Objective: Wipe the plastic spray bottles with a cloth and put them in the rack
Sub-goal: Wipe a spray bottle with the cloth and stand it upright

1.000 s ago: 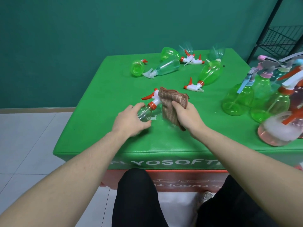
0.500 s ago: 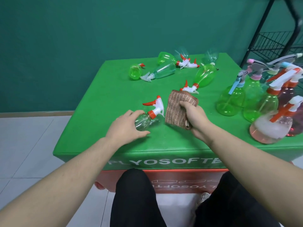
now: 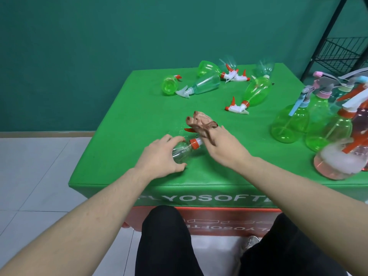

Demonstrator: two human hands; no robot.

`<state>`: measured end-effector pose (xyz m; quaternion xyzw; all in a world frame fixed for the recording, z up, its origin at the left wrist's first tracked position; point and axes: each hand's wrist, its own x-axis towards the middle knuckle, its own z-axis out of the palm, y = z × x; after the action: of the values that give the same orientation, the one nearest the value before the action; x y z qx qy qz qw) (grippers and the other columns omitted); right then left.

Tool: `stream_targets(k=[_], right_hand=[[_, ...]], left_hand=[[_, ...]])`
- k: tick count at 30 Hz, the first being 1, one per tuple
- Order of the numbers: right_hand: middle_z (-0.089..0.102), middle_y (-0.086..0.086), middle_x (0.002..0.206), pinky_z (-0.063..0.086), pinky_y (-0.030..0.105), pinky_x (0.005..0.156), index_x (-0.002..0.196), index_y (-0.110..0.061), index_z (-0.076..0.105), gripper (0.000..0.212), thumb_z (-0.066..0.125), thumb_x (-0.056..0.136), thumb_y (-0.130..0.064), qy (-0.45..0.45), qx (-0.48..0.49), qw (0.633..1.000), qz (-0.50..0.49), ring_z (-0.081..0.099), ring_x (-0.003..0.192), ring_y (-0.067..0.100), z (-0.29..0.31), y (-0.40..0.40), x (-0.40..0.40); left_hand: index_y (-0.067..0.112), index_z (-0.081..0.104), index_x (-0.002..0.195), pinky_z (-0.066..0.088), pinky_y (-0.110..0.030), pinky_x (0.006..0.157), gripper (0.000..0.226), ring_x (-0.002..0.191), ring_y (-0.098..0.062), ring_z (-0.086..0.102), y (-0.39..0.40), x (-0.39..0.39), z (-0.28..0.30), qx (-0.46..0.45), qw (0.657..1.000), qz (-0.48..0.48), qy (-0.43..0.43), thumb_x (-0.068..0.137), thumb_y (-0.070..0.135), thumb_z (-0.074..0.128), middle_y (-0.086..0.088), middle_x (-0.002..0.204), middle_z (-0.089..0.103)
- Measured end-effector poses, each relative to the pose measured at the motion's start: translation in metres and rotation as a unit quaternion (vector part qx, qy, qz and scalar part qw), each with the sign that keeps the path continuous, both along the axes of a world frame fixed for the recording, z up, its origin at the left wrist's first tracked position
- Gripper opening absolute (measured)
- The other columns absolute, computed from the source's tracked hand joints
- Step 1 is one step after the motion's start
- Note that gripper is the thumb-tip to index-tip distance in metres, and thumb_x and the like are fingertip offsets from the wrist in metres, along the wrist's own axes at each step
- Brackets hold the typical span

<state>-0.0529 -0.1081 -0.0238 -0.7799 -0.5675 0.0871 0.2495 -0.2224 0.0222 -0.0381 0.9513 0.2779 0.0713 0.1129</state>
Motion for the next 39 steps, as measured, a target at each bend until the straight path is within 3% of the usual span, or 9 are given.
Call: stream_targets(k=[1, 3, 6, 10, 17, 24, 28, 32, 39], right_hand=[[0.067, 0.002, 0.108, 0.028, 0.044, 0.122, 0.103, -0.016, 0.063, 0.026, 0.041, 0.107, -0.029, -0.045, -0.021, 0.999, 0.011, 0.061, 0.102, 0.015, -0.003, -0.002, 0.001], [0.061, 0.008, 0.137, 0.004, 0.04, 0.126, 0.126, -0.013, 0.062, 0.033, 0.04, 0.106, -0.027, -0.1, -0.038, 0.994, 0.024, 0.052, 0.131, 0.02, -0.006, -0.009, 0.002], [0.041, 0.009, 0.159, -0.002, 0.037, 0.126, 0.146, -0.014, 0.051, 0.044, 0.041, 0.105, -0.028, -0.14, -0.037, 0.988, 0.059, 0.032, 0.15, 0.022, -0.013, -0.023, 0.0], [0.022, 0.005, 0.166, -0.01, 0.038, 0.122, 0.159, -0.016, 0.03, 0.057, 0.041, 0.105, -0.031, -0.198, -0.056, 0.974, 0.09, 0.013, 0.156, 0.022, -0.025, -0.032, -0.004], [0.029, -0.001, 0.163, 0.001, 0.049, 0.123, 0.158, -0.021, 0.034, 0.067, 0.019, 0.097, -0.043, -0.267, -0.084, 0.957, 0.083, 0.016, 0.153, 0.016, -0.027, -0.037, 0.009], [0.035, -0.004, 0.162, -0.002, 0.048, 0.126, 0.136, -0.021, 0.059, 0.049, 0.031, 0.104, -0.045, -0.243, -0.124, 0.959, 0.074, 0.013, 0.156, 0.014, -0.004, -0.018, 0.026], [0.038, -0.003, 0.161, 0.003, 0.052, 0.127, 0.137, -0.02, 0.058, 0.051, 0.029, 0.105, -0.047, -0.231, -0.149, 0.958, 0.084, 0.014, 0.156, 0.015, -0.005, 0.006, 0.03], [0.056, 0.006, 0.147, 0.003, 0.052, 0.126, 0.134, -0.013, 0.06, 0.057, 0.023, 0.107, -0.047, -0.218, -0.166, 0.958, 0.086, 0.021, 0.154, 0.018, -0.008, 0.027, 0.026], [0.031, 0.005, 0.165, 0.0, 0.054, 0.126, 0.154, -0.016, 0.041, 0.062, 0.016, 0.107, -0.048, -0.212, -0.171, 0.956, 0.107, 0.006, 0.157, 0.019, -0.007, 0.031, 0.025]], left_hand=[[0.035, 0.04, 0.149, 0.049, -0.029, 0.09, 0.083, 0.107, -0.01, 0.051, 0.001, 0.0, -0.001, -0.003, 1.0, 0.001, -0.006, 0.077, 0.057, 0.076, 0.007, 0.132, 0.054], [0.035, 0.042, 0.148, 0.05, -0.031, 0.091, 0.082, 0.109, -0.012, 0.054, 0.001, 0.001, -0.001, -0.011, 1.0, 0.004, -0.015, 0.077, 0.057, 0.077, 0.007, 0.133, 0.055], [0.036, 0.043, 0.146, 0.05, -0.031, 0.09, 0.081, 0.111, -0.014, 0.057, 0.002, 0.003, -0.001, -0.016, 1.0, 0.006, -0.016, 0.075, 0.056, 0.078, 0.008, 0.132, 0.057], [0.033, 0.043, 0.147, 0.05, -0.029, 0.085, 0.082, 0.103, -0.012, 0.056, 0.002, 0.007, 0.001, -0.013, 1.0, 0.002, -0.006, 0.076, 0.056, 0.078, 0.008, 0.127, 0.058], [0.032, 0.043, 0.147, 0.047, -0.028, 0.087, 0.081, 0.105, -0.011, 0.052, 0.001, 0.007, -0.001, -0.002, 1.0, -0.01, -0.013, 0.078, 0.056, 0.076, 0.007, 0.131, 0.057], [0.034, 0.043, 0.144, 0.051, -0.032, 0.093, 0.078, 0.106, -0.011, 0.054, 0.004, 0.008, -0.004, 0.004, 1.0, -0.017, -0.006, 0.077, 0.057, 0.076, 0.009, 0.131, 0.059], [0.034, 0.043, 0.145, 0.05, -0.033, 0.096, 0.079, 0.114, -0.014, 0.057, 0.003, 0.01, -0.005, 0.022, 1.0, -0.022, 0.0, 0.077, 0.06, 0.074, 0.009, 0.136, 0.058], [0.034, 0.045, 0.143, 0.051, -0.033, 0.095, 0.076, 0.114, -0.015, 0.059, 0.003, 0.011, -0.003, 0.025, 0.999, -0.021, -0.005, 0.076, 0.06, 0.073, 0.01, 0.135, 0.06], [0.033, 0.046, 0.14, 0.049, -0.03, 0.09, 0.072, 0.106, -0.011, 0.056, -0.003, 0.01, 0.001, 0.031, 0.999, -0.02, -0.007, 0.078, 0.056, 0.074, 0.009, 0.134, 0.059]])
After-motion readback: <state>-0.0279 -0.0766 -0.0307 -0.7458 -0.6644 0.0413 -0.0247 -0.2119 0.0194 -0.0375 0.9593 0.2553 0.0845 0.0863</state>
